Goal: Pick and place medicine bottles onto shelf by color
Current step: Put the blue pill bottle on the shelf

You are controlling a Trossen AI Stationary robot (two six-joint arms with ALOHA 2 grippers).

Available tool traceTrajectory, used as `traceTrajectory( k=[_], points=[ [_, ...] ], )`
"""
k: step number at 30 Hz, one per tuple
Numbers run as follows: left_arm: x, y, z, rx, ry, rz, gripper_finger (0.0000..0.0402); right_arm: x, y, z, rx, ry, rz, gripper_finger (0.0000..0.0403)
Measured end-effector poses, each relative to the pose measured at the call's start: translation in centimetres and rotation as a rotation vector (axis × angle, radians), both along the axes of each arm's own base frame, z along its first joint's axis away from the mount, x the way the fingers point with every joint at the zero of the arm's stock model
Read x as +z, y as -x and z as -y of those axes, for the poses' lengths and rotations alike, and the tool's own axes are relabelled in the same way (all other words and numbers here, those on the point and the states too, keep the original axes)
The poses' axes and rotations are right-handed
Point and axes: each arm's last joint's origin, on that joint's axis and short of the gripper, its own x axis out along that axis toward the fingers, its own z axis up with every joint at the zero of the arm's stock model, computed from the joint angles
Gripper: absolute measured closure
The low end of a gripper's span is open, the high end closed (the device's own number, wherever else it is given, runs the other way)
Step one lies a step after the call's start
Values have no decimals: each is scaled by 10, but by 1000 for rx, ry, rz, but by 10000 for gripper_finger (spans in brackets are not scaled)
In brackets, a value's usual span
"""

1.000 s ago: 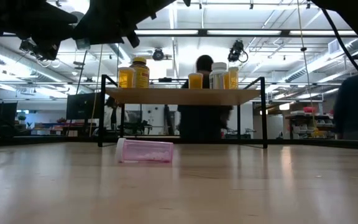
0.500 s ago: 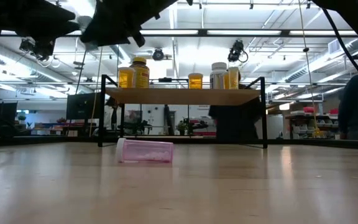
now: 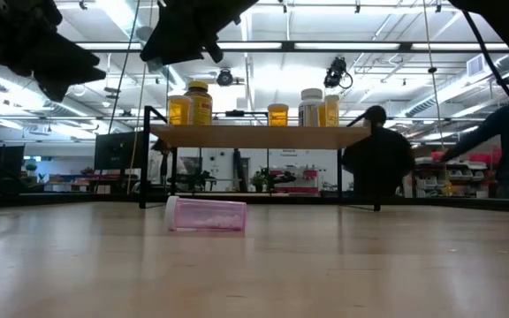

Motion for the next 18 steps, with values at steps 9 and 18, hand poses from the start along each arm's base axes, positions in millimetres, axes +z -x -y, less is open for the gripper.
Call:
traceTrajectory(
  k=[9,18],
  points=[
    [-5,1,-1,10,24,-39,248,12,4,23,71,-81,42,281],
    [-7,1,-1,16,46,-49,246,36,22,41,41,-81,47,281]
  ],
)
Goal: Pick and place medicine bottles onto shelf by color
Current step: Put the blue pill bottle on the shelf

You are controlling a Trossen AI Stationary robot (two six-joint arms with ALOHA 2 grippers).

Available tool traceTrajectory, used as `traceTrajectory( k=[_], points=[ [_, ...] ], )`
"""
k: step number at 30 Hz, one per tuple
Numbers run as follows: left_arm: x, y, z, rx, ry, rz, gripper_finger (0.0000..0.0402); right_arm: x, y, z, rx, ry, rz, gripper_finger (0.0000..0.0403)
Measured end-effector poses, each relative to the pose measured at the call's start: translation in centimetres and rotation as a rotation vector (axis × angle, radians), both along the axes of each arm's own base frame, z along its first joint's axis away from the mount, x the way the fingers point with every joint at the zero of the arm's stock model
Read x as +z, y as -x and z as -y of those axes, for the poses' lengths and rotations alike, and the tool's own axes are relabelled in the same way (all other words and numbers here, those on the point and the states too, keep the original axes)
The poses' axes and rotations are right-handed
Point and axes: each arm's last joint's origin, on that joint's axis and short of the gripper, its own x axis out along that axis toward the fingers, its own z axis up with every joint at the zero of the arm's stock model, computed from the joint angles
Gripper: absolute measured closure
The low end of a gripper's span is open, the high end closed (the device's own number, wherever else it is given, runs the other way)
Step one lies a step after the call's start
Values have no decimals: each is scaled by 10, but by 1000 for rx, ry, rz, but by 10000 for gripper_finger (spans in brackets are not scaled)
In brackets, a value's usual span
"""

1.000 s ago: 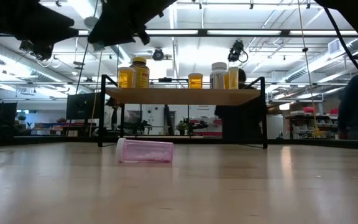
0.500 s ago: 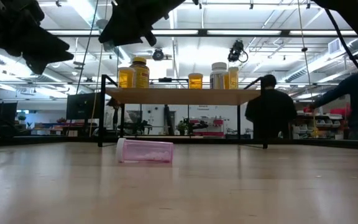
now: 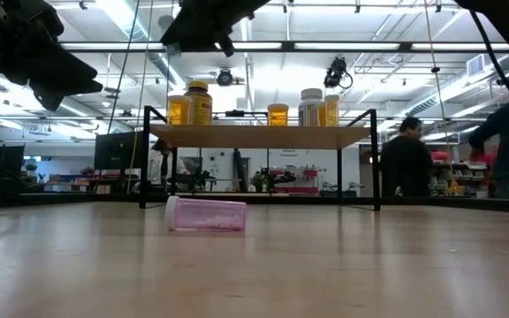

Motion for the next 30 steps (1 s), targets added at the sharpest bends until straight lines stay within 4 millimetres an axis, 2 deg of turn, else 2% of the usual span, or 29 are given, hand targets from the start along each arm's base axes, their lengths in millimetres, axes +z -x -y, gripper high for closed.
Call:
traceTrajectory(
  k=[11,15,18,22,30],
  points=[
    [-3,1,0,4,31,-25,248,0,21,13,-30,-21,-167,281],
    [-4,1,0,6,37,-29,252,2,28,5,-18,-27,-200,281],
    [-4,1,0,9,48,-30,252,-5,38,-3,-26,-31,-205,281],
    [-4,1,0,10,50,-30,248,-18,60,-9,-47,-50,-109,281],
    [-4,1,-1,18,46,-28,246,-36,134,-3,-180,-51,292,281]
  ],
)
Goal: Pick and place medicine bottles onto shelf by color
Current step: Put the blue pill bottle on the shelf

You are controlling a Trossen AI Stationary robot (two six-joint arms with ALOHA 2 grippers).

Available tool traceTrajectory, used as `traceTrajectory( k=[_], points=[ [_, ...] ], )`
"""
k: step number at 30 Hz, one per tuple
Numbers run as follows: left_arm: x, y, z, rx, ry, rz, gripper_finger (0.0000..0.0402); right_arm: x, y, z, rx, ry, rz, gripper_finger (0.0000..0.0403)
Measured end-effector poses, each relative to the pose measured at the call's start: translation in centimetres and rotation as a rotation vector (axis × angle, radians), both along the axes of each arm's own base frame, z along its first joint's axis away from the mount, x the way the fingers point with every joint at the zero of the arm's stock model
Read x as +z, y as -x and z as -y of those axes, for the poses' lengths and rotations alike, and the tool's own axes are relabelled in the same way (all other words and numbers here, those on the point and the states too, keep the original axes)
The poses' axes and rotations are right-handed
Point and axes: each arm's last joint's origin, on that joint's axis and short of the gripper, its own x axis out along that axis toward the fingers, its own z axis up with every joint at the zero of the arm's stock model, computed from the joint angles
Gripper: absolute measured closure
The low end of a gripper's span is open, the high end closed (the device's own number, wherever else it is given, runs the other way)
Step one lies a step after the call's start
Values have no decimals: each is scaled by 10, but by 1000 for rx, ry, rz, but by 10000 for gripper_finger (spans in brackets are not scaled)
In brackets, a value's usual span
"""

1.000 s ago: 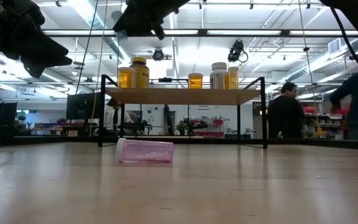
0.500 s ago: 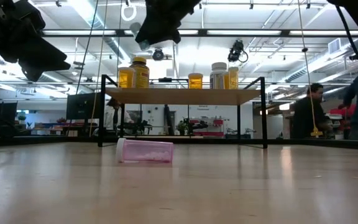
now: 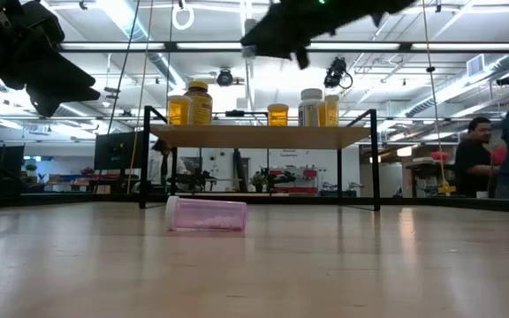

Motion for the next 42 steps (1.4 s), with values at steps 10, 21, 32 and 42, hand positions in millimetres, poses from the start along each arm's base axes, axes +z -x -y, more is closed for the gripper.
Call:
traceTrajectory(
  k=[10,21,32,42],
  points=[
    [0,0,-1,32,-38,1,250,-42,36,5,-135,3,101,280],
    [1,0,-2,73,-61,4,247,-62,21,12,-304,99,81,279],
    [1,1,-2,74,-58,4,246,-66,20,15,-395,147,76,279],
    [1,1,-2,74,-57,5,249,-65,20,6,-369,145,70,279]
  ],
)
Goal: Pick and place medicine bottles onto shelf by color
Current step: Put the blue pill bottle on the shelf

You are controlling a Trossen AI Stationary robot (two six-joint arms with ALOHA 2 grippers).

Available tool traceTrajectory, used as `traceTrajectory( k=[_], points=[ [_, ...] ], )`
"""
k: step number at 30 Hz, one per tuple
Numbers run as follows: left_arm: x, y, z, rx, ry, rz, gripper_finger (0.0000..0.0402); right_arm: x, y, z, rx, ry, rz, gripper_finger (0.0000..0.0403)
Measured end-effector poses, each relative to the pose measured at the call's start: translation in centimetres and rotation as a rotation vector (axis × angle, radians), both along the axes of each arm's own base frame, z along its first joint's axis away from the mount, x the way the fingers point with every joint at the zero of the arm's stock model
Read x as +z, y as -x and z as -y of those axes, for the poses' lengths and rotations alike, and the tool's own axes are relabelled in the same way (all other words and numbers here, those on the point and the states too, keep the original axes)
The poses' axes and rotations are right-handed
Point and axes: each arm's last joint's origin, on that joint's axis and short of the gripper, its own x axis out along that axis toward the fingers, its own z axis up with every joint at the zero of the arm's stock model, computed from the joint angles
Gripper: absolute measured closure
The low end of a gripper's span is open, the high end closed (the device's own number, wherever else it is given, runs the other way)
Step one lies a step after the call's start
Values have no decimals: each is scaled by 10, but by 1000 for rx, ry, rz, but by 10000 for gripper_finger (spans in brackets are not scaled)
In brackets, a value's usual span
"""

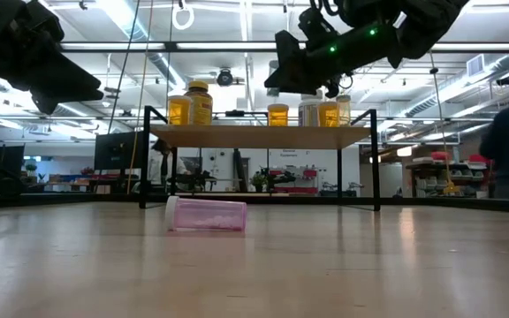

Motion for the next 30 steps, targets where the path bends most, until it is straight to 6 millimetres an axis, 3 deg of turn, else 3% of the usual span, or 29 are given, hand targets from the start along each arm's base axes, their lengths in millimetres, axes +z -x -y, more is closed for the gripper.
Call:
traceTrajectory(
  k=[7,12,16,24,30],
  points=[
    [0,0,0,2,6,2,246,1,-2,-10,8,-6,-5,279],
    [0,0,0,2,6,3,250,14,-10,-23,-53,8,-96,279],
    [1,0,0,2,10,10,247,22,-15,-26,-72,-26,-71,278],
    [3,-1,1,1,25,39,250,3,-22,-17,-165,-152,-15,279],
    [3,-1,0,1,23,33,252,-7,-45,-24,-233,-123,-16,279]
  ],
)
